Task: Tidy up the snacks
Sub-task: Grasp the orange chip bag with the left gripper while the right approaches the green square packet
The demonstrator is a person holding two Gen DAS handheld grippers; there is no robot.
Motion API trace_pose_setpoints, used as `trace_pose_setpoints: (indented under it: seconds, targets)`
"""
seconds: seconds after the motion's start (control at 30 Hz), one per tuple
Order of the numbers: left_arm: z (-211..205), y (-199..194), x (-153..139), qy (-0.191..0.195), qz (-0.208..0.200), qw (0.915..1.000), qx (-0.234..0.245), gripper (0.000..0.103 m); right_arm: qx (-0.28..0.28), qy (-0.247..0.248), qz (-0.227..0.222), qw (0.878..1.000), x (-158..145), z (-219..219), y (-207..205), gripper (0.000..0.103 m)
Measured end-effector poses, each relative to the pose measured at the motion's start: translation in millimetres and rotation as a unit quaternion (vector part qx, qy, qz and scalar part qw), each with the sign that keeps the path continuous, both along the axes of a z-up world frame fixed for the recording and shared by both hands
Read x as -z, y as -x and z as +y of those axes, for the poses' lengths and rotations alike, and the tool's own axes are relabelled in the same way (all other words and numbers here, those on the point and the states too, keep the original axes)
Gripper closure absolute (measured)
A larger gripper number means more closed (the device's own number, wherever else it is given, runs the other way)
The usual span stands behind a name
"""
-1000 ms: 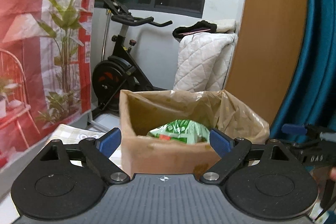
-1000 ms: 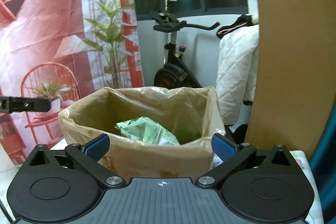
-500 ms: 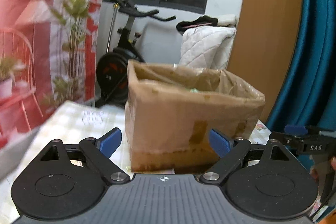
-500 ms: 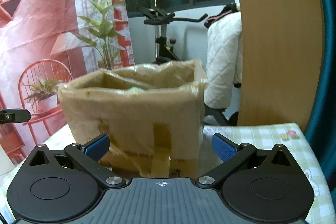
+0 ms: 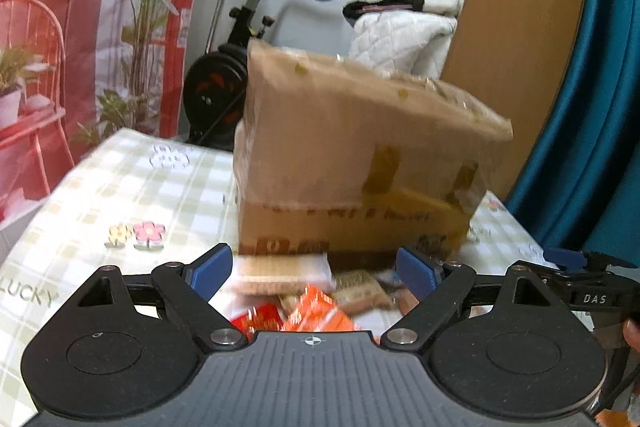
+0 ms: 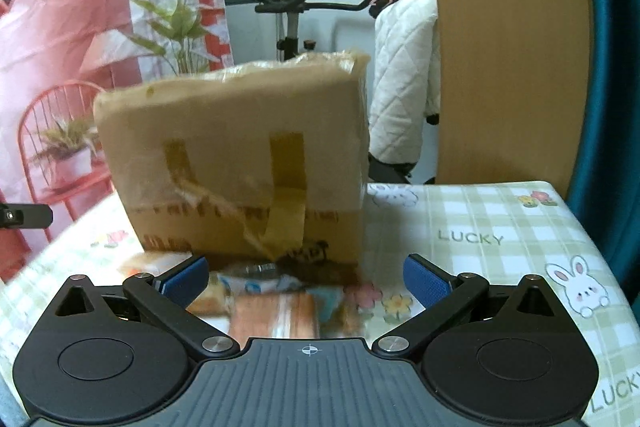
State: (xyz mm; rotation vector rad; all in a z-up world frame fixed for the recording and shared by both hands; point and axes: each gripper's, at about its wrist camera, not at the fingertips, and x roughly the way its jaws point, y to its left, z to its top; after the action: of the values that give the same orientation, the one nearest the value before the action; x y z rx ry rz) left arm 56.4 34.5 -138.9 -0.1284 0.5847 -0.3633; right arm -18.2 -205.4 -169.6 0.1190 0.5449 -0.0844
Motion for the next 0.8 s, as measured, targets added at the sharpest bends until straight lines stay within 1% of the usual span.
trace_pose_setpoints:
  seconds: [0.03,0.07,0.3,0.4,0.53,0.67,0.7,0.73,0.8]
  targets:
    - [0,1,4,-0.001,0.005,1.0,0.005,0.013,0.0,0.01,0.007,1.0,10,8,5,0.001]
    - [0,2,8,-0.003,0.009,0.9999,0.011,0.013,0.0,0.01,0.007,1.0,10,8,5,0.001]
    - [-7,14,39,-0.027,0.03,0.9979,0.049,0.013,-0.005,-0.011,0.037,0.999,45,22,24,0.001]
    - [-13,15,49,-0.038,0.027,0.9967,0.066,0.012,-0.001,-0.018,0.041,0.999,49,19,26,0.001]
    - [-18,9,61,-0.037,0.045,0.9948,0.083,0.012,0.006,-0.024,0.045,0.999,53,13,28,0.001]
    - [-23,1,74,-0.051,0.054,0.994,0.08,0.011,0.003,-0.019,0.047,0.999,56,12,32,0.001]
    - [-25,-1,76,-0.049,0.057,0.9939,0.081,0.011,0.002,-0.019,0.048,0.999,56,11,33,0.001]
    - [-25,-3,78,-0.043,0.059,0.9941,0.081,0.008,0.001,-0.018,0.049,0.999,58,11,33,0.001]
    - [-28,-6,82,-0.041,0.062,0.9942,0.078,0.008,0.001,-0.018,0.055,0.998,60,11,35,0.001]
